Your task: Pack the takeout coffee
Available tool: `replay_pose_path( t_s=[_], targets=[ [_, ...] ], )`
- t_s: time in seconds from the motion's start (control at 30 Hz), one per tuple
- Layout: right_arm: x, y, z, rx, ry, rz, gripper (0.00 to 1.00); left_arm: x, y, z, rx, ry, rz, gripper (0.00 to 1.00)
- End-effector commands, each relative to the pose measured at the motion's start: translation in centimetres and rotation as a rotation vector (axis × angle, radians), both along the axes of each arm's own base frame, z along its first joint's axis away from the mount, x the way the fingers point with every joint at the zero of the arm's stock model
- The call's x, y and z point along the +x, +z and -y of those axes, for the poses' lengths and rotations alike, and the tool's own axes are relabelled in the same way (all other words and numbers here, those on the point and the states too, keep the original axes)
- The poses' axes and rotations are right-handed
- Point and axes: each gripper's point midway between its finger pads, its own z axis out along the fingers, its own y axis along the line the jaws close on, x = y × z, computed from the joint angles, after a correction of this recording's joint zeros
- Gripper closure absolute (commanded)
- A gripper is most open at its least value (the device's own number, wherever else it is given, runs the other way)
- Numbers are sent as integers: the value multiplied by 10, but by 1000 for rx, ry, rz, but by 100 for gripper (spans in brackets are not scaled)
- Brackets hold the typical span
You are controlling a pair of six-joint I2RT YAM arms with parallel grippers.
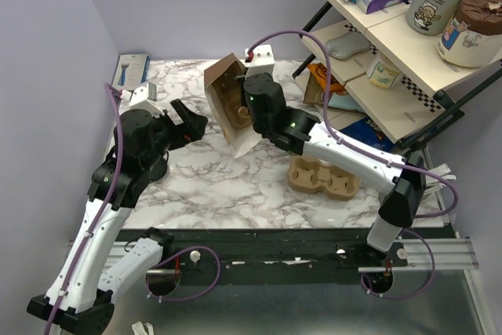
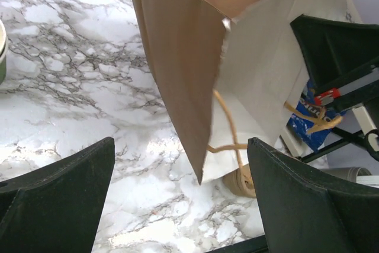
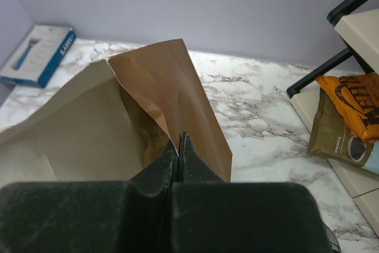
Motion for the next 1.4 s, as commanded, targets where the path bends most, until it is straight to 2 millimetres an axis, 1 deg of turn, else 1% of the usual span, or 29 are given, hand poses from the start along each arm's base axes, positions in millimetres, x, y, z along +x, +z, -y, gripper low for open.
replay_pose_path(
  t_s=[0.0,0.07,0.1,0.13,0.17,0.2,0.23,0.27,0.3,0.37,0.4,0.43,0.5,0.57,0.6,0.63,0.67,0.7,0.73,0.77,0.87,0.9,1.03,1.07,1.13,1.23,1.27,1.33,1.37],
  targets=[
    [-7,68,22,195,-59,95,99,-5,20,-14,-23,70,62,1],
    [-8,62,24,223,-82,53,99,-7,18,-17,-26,88,49,1],
    [-11,42,27,171,-91,-13,99,-8,17,-17,-24,88,48,1],
    [-12,30,23,170,-75,-60,99,-9,18,-17,-31,90,49,1],
    [-13,18,19,220,-73,-114,99,-9,16,-18,-32,94,41,1],
    [-18,-8,22,174,-70,-195,99,-10,16,-18,-36,96,38,1],
    [-14,-32,19,161,-51,-266,99,-10,15,-18,-39,98,38,1],
    [-14,-50,17,171,-61,-321,99,-10,13,-19,-38,104,27,1],
    [-16,-70,21,130,-66,-375,99,-10,12,-18,-38,103,24,1],
    [-16,-96,17,103,-65,-441,99,-11,10,-19,-37,104,18,1],
    [-18,-99,15,100,-57,-453,99,-11,10,-18,-37,99,19,1],
    [-18,-97,13,113,-51,-454,99,-11,10,-18,-37,97,19,1],
    [-16,-73,11,167,-25,-399,99,-13,15,-15,-43,79,32,1],
    [-14,-56,14,171,2,-331,99,-11,19,-13,-46,70,45,1],
    [-13,-23,14,244,28,-253,99,-11,23,-11,-50,59,53,1],
    [-15,-13,14,263,47,-227,99,-10,25,-11,-51,56,58,1],
    [-16,-11,16,242,71,-201,99,-8,27,-9,-51,52,62,1],
    [-18,14,16,297,98,-141,99,-8,33,-7,-57,40,73,1],
    [-21,20,14,308,127,-124,99,-7,35,-6,-59,33,77,1],
    [-23,19,16,300,138,-112,99,-4,37,-3,-58,23,80,1],
    [-26,29,20,322,136,-94,99,-1,47,6,-69,-21,96,1],
    [-26,27,22,321,132,-97,99,0,52,8,-68,-32,108,1],
    [-26,23,17,323,141,-106,99,2,57,30,-92,-147,111,1],
    [-23,17,14,308,134,-113,99,1,60,39,-107,-193,120,1],
    [-22,14,13,296,129,-116,99,2,59,43,-116,-213,121,1],
    [-19,12,12,288,122,-114,99,10,48,41,-101,-189,94,1],
    [-19,14,12,288,124,-111,99,15,35,39,-65,-172,54,1],
    [-19,13,11,290,125,-112,99,22,19,32,-29,-126,2,1],
    [-18,14,10,294,127,-112,99,25,8,33,-7,-134,-30,1]
  ],
)
